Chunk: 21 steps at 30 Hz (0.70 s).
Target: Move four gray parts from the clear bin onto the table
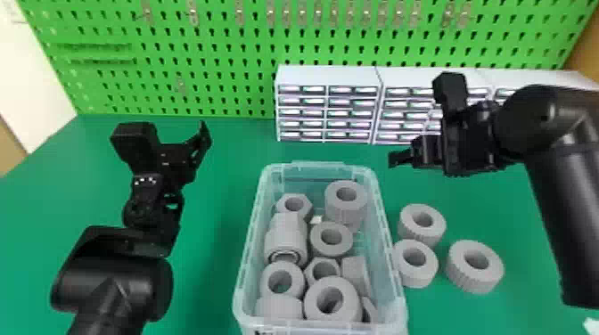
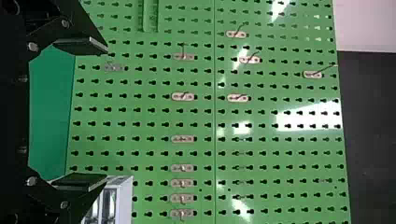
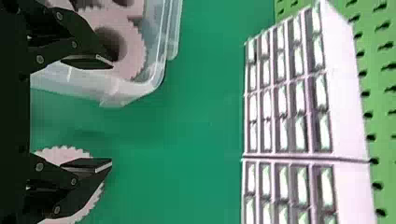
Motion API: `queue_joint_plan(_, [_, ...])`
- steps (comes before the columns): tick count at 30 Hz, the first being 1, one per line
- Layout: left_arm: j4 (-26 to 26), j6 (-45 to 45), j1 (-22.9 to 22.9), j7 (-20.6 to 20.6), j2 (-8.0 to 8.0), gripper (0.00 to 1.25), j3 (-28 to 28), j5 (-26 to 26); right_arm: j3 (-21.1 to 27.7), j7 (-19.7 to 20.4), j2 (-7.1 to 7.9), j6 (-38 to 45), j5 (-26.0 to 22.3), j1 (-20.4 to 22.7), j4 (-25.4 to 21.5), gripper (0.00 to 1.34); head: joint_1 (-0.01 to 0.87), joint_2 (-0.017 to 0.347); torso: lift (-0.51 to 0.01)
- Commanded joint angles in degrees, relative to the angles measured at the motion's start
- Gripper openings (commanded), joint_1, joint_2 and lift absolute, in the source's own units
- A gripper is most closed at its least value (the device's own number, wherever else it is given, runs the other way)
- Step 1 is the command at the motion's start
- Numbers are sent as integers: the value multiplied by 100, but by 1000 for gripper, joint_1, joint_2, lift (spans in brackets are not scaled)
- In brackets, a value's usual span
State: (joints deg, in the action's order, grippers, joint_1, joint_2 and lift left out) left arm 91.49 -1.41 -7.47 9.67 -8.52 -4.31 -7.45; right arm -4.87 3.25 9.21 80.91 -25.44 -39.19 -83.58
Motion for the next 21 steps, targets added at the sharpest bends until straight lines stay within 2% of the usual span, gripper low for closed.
queue_joint_plan(1, [0, 0, 0, 0, 0, 953, 0, -2, -119, 0, 11, 215, -66, -89, -211, 825, 693, 72, -52])
queue_joint_plan(17, [26, -9, 44, 0, 9, 953, 79, -28, -524, 0, 19, 452, -418, -379, -273, 825, 693, 72, -52])
queue_joint_plan(21, [18, -9, 9, 0, 26, 953, 53, -10, -664, 0, 63, 303, -453, -396, -273, 827, 693, 72, -52])
